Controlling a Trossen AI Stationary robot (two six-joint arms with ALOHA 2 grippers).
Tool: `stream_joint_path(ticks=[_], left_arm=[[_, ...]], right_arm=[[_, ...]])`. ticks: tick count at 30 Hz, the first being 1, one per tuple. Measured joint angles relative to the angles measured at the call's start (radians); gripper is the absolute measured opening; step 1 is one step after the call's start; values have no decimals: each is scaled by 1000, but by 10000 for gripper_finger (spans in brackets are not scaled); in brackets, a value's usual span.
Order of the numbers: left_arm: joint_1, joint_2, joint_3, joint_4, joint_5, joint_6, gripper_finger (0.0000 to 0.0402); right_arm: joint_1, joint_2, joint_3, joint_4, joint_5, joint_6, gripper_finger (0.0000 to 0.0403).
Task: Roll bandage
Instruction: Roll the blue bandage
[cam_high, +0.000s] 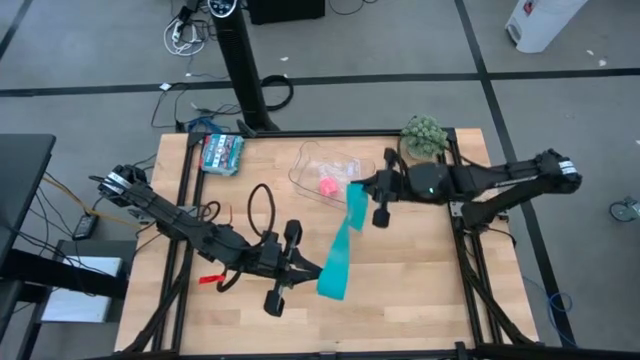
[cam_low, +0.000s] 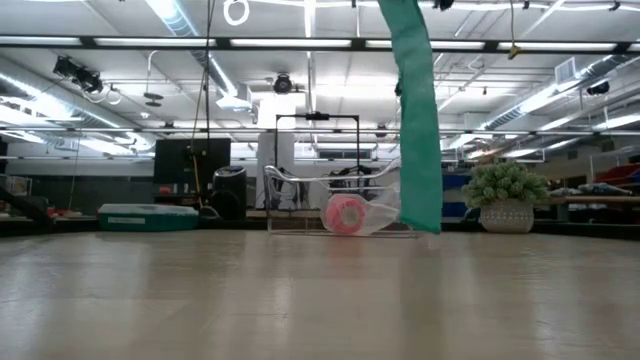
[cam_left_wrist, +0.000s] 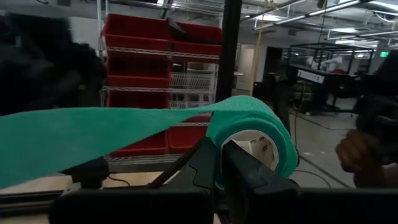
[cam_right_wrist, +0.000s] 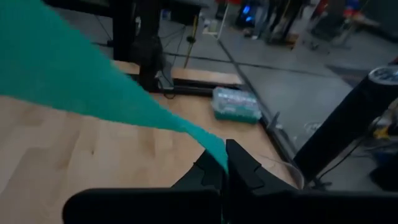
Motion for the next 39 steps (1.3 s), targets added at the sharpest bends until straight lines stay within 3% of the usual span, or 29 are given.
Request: stream_joint_path(ticks=[11,19,26,34,39], left_arm=[[1,0,0,-97,-2,2,24],[1,0,0,-176,-8,6,24],[1,0,0,-198,70,39,24],[19,41,0,-251,28,40,24],[33,89,0,-266,-92,36,24]], right_arm=[[-278,-12,68,-59,-464,62,0],[-370,-11,178,-214,-611,69,0],[-415,31,200,-315,-693,116,0],[-453,87,201,-317,-755,168,0],[-471,79,200,-318,-783,193,0]])
